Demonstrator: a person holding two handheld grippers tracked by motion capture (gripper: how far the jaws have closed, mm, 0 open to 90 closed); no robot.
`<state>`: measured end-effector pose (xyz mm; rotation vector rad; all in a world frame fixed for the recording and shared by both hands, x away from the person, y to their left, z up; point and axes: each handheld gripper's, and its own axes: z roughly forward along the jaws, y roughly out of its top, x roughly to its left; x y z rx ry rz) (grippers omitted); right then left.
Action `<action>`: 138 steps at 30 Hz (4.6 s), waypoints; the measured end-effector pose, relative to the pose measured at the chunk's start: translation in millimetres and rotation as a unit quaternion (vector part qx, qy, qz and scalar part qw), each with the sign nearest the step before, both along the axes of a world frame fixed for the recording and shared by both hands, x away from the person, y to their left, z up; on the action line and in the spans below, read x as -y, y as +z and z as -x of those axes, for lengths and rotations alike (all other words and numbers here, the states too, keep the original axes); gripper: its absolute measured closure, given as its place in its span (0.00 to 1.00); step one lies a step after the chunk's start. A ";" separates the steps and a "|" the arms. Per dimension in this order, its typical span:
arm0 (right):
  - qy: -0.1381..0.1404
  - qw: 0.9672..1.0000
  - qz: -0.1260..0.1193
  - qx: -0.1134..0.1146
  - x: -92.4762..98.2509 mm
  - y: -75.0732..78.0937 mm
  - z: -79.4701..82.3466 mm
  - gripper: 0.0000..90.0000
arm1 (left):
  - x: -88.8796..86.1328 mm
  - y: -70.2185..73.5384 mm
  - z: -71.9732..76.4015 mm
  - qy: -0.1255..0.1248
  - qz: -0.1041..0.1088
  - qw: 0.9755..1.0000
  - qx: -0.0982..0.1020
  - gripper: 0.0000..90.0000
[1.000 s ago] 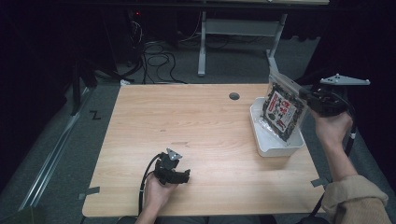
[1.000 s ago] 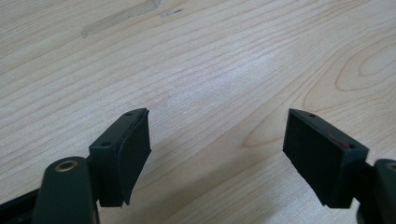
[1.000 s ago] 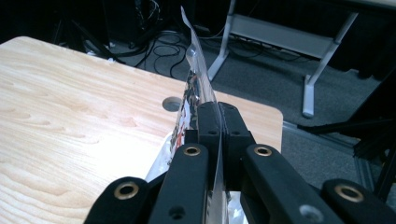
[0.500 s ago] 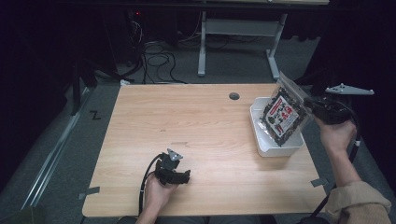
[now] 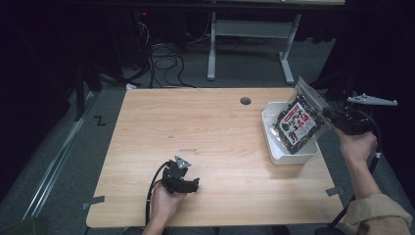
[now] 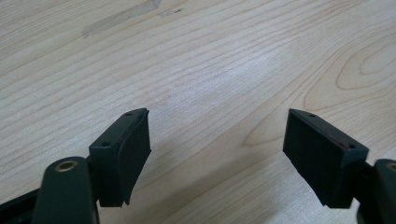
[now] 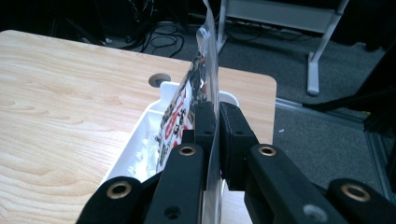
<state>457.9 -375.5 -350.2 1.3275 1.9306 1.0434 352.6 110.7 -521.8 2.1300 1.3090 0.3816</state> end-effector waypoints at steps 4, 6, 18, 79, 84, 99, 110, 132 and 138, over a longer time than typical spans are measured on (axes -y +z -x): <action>-0.002 1.000 -0.004 -0.002 5.2 -4.7 0.6 0.95 | 0.9 -0.2 0.5 -0.002 -0.002 1.000 0.000 0.26; -0.004 1.000 -0.001 -0.006 8.7 -7.2 0.7 0.95 | 1.0 0.0 0.6 -0.002 -0.001 1.000 0.001 0.26; -0.008 1.000 -0.006 -0.013 13.8 -10.5 1.1 0.71 | 1.5 0.6 1.1 -0.003 0.002 1.000 0.003 0.26; 0.154 0.986 -0.040 0.039 -43.8 -13.1 93.8 0.47 | -2.3 9.1 5.9 -0.006 0.029 0.999 0.029 0.27; 0.166 0.985 -0.042 0.037 -48.2 -19.6 98.9 0.46 | -2.4 9.4 6.2 -0.007 0.028 0.999 0.030 0.27; 0.208 0.977 -0.046 0.023 -78.2 -40.2 104.7 0.47 | -3.2 9.5 6.1 -0.006 0.031 0.999 0.029 0.27; 0.234 0.971 -0.047 0.007 -97.4 -53.2 102.4 0.48 | -2.7 9.5 6.1 -0.008 0.030 0.999 0.030 0.27; 0.238 0.969 -0.036 -0.054 -131.5 -99.4 77.6 0.49 | -2.8 10.5 6.9 -0.013 0.036 0.999 0.034 0.29; 0.237 0.969 -0.026 -0.066 -138.6 -110.6 73.1 0.49 | -2.6 10.3 6.8 -0.013 0.035 0.999 0.034 0.29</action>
